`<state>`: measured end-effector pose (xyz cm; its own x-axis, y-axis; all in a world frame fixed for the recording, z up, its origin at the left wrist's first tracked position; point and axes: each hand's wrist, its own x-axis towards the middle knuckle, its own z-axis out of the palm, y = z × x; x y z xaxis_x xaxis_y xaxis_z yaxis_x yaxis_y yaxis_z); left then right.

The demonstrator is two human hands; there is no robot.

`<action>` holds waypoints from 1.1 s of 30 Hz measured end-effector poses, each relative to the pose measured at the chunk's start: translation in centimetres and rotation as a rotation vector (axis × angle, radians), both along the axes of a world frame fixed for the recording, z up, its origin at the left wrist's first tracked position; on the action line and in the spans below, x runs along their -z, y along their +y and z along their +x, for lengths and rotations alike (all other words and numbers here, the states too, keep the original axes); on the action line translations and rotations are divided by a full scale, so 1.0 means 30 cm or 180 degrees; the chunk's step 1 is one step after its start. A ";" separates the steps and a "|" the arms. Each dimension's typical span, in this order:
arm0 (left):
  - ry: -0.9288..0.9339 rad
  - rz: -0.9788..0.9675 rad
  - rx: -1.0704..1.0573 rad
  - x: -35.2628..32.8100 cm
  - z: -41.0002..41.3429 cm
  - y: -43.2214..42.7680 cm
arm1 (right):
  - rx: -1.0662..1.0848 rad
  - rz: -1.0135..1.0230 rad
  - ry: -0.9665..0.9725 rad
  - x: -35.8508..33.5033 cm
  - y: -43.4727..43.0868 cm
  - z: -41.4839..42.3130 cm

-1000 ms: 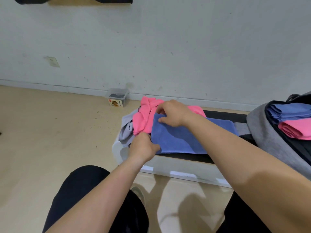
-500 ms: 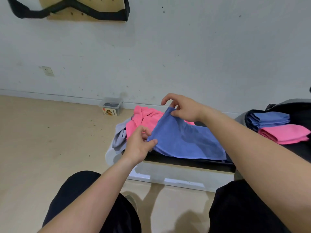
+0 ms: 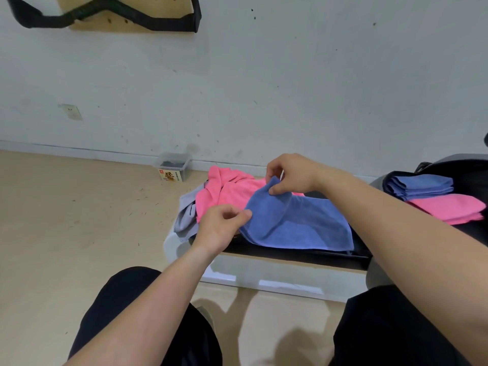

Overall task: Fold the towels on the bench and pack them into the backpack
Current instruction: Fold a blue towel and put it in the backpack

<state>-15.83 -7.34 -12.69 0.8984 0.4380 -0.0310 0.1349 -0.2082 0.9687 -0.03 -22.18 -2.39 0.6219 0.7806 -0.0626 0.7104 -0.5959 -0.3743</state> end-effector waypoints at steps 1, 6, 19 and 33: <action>0.0013 -0.0018 0.0024 0.003 0.000 0.003 | -0.0021 -0.0029 -0.0050 -0.002 0.004 0.002; 0.0041 0.0461 -0.0284 0.012 0.006 0.030 | -0.0050 -0.0265 -0.0258 -0.021 0.011 0.017; -0.0387 0.2113 -0.0111 -0.241 0.080 0.063 | 0.0194 -0.0709 -0.0756 -0.235 -0.074 -0.008; -0.1134 0.1711 -0.0129 -0.758 0.153 -0.139 | 0.0955 0.0955 -0.0263 -0.552 -0.324 -0.154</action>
<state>-11.25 -11.51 10.06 0.7955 0.3432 0.4994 -0.1578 -0.6785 0.7175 -4.65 -31.89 14.18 0.8174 0.5405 0.1991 0.5571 -0.6541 -0.5116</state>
